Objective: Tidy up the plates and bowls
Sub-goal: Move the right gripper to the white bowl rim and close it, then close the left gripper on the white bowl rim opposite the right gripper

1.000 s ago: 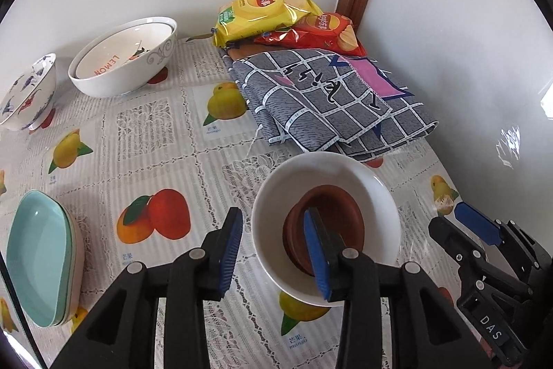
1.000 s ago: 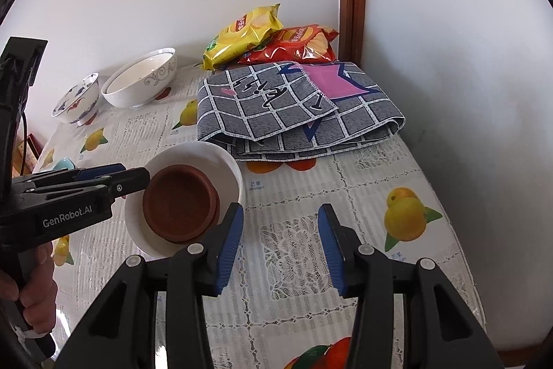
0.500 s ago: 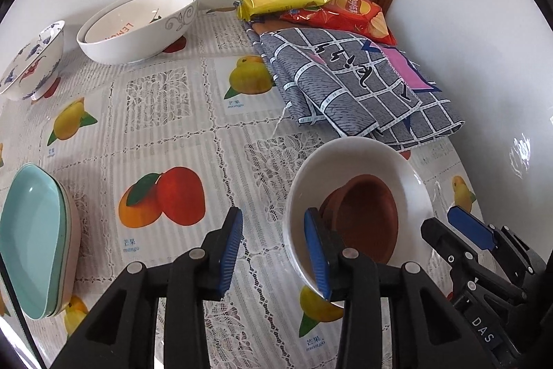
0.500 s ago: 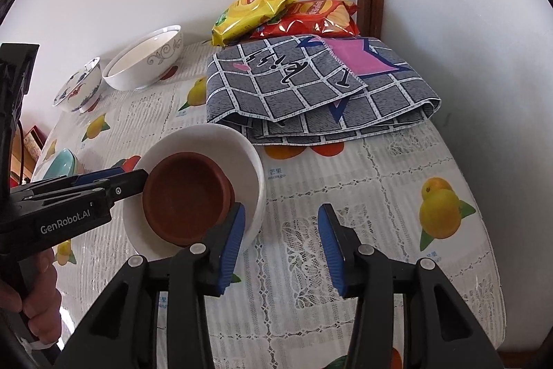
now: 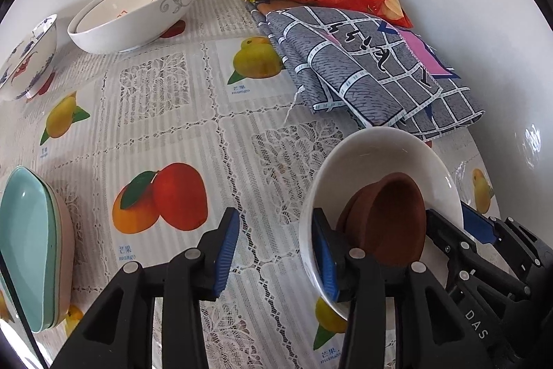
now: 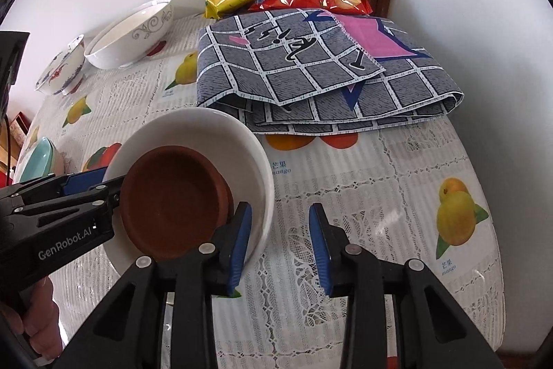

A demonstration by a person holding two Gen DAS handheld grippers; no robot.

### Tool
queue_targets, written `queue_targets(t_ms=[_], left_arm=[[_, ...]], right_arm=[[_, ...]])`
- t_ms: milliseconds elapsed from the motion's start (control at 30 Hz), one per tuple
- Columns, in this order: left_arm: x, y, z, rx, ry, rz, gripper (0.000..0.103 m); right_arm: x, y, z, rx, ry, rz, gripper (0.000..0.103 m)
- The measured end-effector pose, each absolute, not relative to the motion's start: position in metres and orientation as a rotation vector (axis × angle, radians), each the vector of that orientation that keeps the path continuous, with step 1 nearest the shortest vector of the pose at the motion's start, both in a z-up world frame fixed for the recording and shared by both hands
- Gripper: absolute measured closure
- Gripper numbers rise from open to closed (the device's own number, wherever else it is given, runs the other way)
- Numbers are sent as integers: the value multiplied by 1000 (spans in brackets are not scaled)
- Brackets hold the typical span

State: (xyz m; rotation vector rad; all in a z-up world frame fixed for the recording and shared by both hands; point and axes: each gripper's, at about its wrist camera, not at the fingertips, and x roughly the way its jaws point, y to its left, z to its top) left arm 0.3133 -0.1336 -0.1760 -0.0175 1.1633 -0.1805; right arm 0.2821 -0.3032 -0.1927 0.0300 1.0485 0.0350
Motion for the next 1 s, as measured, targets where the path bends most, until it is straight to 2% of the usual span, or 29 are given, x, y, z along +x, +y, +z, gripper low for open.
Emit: queue_targets(t_ms=[267, 567, 733, 800, 1000], left_arm=[[316, -132, -181, -13, 1167, -184, 55], [315, -131, -182, -31, 1160, -198, 54], [312, -133, -181, -32, 1139, -202, 59], [312, -133, -181, -46, 1138, -210, 64], [310, -138, -180, -70, 1126, -241, 82]], right_arm=[[292, -304, -199, 3, 1069, 13, 59], [292, -308, -202, 49, 1060, 32, 56], [291, -311, -203, 83, 1051, 39, 56], [291, -312, -204, 102, 1049, 43, 56], [290, -312, -205, 146, 1042, 64, 69]])
